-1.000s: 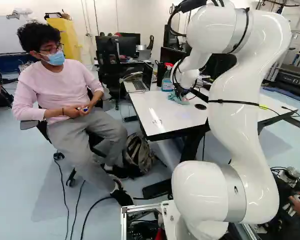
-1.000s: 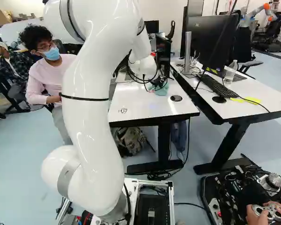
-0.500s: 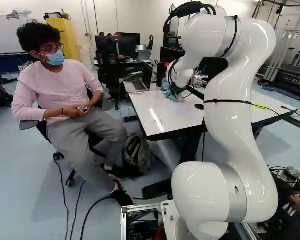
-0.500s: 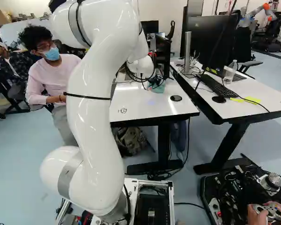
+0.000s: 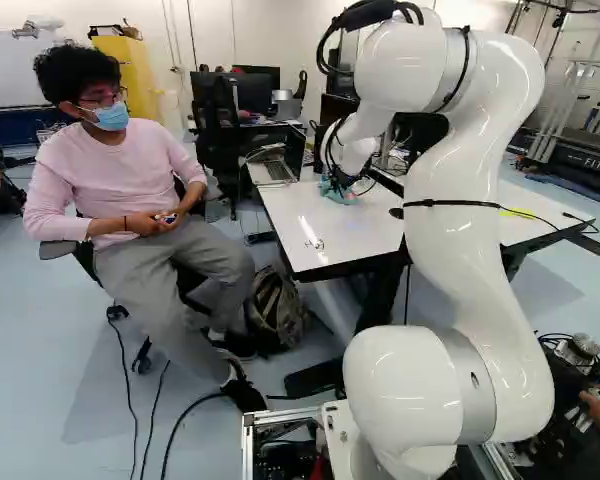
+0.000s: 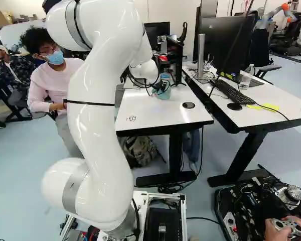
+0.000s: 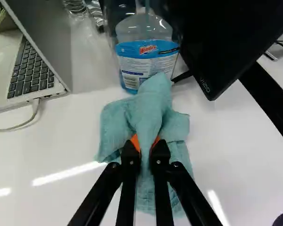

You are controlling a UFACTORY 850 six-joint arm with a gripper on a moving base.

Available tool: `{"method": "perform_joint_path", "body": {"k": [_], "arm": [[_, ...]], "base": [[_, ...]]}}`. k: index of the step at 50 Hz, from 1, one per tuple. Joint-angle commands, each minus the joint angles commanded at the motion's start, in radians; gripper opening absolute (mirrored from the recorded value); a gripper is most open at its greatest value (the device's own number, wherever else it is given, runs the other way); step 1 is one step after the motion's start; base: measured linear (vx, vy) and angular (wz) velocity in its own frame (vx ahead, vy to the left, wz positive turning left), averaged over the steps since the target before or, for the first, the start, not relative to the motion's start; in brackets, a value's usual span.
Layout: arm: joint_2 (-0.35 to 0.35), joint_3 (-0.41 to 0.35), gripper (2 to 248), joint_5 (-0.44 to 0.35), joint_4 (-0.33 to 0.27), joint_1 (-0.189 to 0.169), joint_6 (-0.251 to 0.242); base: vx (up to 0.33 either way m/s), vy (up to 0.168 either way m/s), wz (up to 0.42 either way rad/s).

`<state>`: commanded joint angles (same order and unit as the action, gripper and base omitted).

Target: Clean the table with the green towel

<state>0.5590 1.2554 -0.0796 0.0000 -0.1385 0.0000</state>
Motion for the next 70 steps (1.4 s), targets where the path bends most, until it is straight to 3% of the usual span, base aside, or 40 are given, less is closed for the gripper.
{"method": "perform_joint_path", "body": {"k": [36,70], "arm": [[-0.148,-0.195,39,0.0,0.0,-0.001,0.0],[-0.159,-0.208,39,0.0,0.0,-0.095,0.0]], "base": [[0.0,0.0,0.0],[0.0,0.0,0.0]]}}
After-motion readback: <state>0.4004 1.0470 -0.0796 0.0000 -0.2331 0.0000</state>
